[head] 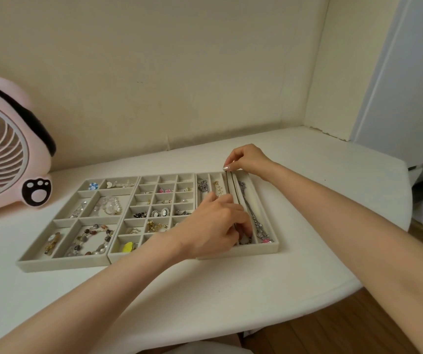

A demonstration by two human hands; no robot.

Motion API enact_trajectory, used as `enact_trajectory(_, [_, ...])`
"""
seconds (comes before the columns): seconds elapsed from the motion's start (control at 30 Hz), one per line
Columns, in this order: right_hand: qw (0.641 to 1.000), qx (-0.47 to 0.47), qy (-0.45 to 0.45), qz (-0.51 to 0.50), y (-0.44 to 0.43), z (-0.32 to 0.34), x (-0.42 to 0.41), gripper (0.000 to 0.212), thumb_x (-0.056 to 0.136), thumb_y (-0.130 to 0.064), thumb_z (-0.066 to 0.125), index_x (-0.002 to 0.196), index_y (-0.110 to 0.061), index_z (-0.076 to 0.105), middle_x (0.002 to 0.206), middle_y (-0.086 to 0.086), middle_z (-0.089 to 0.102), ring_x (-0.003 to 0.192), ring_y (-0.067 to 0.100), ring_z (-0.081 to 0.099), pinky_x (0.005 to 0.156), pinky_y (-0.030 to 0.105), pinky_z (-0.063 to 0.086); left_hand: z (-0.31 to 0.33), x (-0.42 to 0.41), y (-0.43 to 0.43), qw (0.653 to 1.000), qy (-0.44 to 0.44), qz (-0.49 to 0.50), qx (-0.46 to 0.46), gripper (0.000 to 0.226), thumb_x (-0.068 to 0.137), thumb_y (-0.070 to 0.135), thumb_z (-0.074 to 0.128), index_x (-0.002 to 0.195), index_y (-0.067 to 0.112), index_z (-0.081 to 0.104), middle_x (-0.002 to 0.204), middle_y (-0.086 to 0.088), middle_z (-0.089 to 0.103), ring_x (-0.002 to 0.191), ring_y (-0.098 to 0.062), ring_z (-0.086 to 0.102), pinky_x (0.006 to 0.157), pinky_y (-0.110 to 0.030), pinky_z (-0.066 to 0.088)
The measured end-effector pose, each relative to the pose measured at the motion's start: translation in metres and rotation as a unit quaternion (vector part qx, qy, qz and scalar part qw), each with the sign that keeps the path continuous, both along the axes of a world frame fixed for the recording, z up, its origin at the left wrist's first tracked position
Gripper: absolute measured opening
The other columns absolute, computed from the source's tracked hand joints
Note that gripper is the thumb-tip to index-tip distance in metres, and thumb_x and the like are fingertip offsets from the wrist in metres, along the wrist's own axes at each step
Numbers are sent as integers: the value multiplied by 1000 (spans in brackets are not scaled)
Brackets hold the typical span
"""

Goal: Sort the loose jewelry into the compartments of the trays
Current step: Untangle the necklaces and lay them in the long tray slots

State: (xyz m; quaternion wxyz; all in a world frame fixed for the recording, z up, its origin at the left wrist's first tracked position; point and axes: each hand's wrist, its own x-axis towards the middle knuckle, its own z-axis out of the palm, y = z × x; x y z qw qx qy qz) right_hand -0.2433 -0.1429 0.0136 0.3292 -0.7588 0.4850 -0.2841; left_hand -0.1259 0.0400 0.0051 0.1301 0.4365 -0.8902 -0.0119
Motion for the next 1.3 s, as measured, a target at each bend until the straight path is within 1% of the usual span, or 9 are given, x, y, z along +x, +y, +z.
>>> enact_trajectory(0.1, [1000,-3,20,-2,0,-2,0,10,73,-10,77,81,-14,73,67,-11,55,66,1,46,61,18,35,0,0,0,1000,0,-1,-2,37,71,15,37,91,28,65,79,21,50,81,-3,30,76,-28,24])
enact_trajectory(0.23, [999,-14,47,0,1,-4,2,12,72,-12,79,81,-16,73,65,-11,53,62,2,45,58,20,34,1,0,0,1000,2,-1,3,37,72,15,37,93,27,66,84,17,59,82,-5,34,74,-27,22])
enact_trajectory(0.47, [997,-23,79,0,2,-5,3,16,68,-14,82,73,-23,70,63,-10,54,60,5,47,67,28,39,-1,0,-1,1000,9,1,-2,38,71,16,36,92,29,65,85,15,61,82,-5,35,75,-28,25])
enact_trajectory(0.6, [996,-52,70,-36,4,4,-4,12,70,-21,80,77,-21,71,72,-11,60,73,7,54,73,28,42,0,1,-2,1000,25,12,-10,39,70,16,36,94,28,64,87,14,61,82,-6,36,75,-26,25])
enact_trajectory(0.77, [976,-33,190,-98,0,17,-15,20,69,-20,80,88,-15,74,98,1,71,97,18,63,83,28,48,2,0,-3,995,74,40,-48,43,68,12,34,99,23,61,89,12,59,84,-12,41,78,-34,36])
enact_trajectory(0.93, [953,-11,291,-80,8,11,-10,41,63,-25,83,100,-13,70,101,3,70,100,21,63,91,36,51,-1,-4,-6,991,86,72,-67,44,66,9,33,97,21,62,92,8,59,89,-18,44,80,-40,39])
enact_trajectory(1.1, [956,-20,282,-75,13,4,-8,29,67,-19,78,94,-11,71,95,4,71,94,20,65,86,34,53,0,-6,-6,989,98,88,-62,45,66,8,33,96,20,64,92,5,57,88,-21,42,79,-38,38])
enact_trajectory(1.2, [959,-12,273,-76,14,6,-10,29,65,-20,77,91,-10,71,94,5,70,93,22,64,75,29,50,1,-7,-7,992,87,75,-56,47,65,7,33,94,23,66,88,10,48,85,-16,36,78,-33,34])
enact_trajectory(1.3, [969,-9,236,-73,13,10,-14,35,67,-24,79,97,-9,70,100,6,69,97,23,62,85,34,53,1,-11,-7,994,78,59,-47,48,65,8,33,91,26,69,88,8,48,85,-15,34,79,-29,30])
